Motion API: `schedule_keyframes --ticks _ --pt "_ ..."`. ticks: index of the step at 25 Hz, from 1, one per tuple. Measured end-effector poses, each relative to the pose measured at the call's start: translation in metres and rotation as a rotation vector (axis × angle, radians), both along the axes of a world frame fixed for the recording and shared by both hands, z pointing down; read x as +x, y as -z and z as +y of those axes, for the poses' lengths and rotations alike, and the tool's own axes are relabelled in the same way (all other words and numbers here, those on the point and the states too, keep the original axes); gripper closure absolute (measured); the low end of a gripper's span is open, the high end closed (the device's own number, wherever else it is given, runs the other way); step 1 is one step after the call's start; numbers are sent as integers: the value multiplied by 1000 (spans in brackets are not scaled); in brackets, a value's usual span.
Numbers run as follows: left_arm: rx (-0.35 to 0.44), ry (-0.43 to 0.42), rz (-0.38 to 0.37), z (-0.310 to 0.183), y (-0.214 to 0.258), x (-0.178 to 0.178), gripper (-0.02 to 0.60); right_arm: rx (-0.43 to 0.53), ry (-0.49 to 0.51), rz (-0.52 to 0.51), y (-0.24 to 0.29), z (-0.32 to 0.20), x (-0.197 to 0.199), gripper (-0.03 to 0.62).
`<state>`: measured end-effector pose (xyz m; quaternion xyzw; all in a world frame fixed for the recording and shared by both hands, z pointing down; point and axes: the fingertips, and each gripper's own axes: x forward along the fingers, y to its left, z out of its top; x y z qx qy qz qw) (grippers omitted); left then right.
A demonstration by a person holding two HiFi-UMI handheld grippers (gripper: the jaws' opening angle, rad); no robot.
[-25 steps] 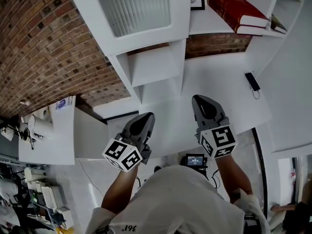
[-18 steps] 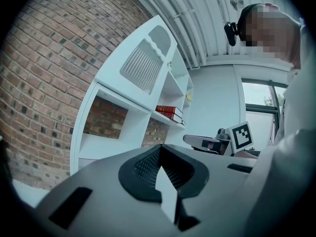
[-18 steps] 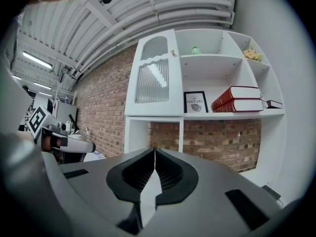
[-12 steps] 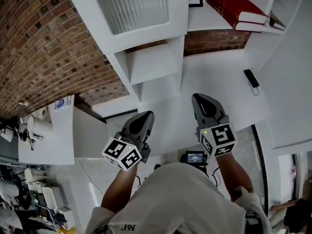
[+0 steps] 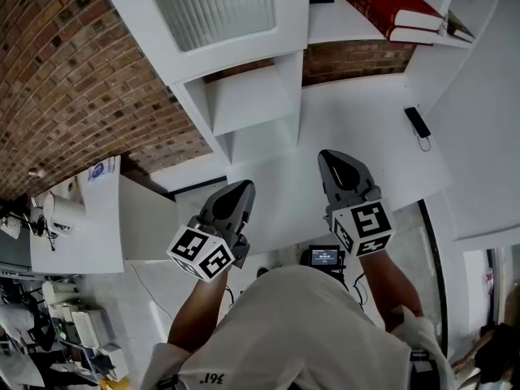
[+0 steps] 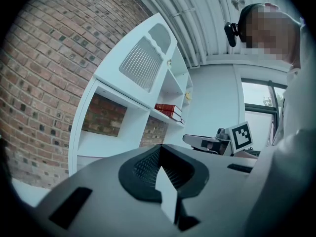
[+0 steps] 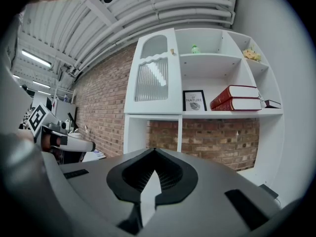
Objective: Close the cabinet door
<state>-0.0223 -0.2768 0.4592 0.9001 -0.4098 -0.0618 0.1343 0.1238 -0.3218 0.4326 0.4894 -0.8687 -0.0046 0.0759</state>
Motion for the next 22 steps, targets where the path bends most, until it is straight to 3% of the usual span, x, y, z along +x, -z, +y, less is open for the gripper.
schedule_keyframes --ticks 22 --pt "-39 -20 -5 5 -4 12 574 22 -25 18 0 6 7 568"
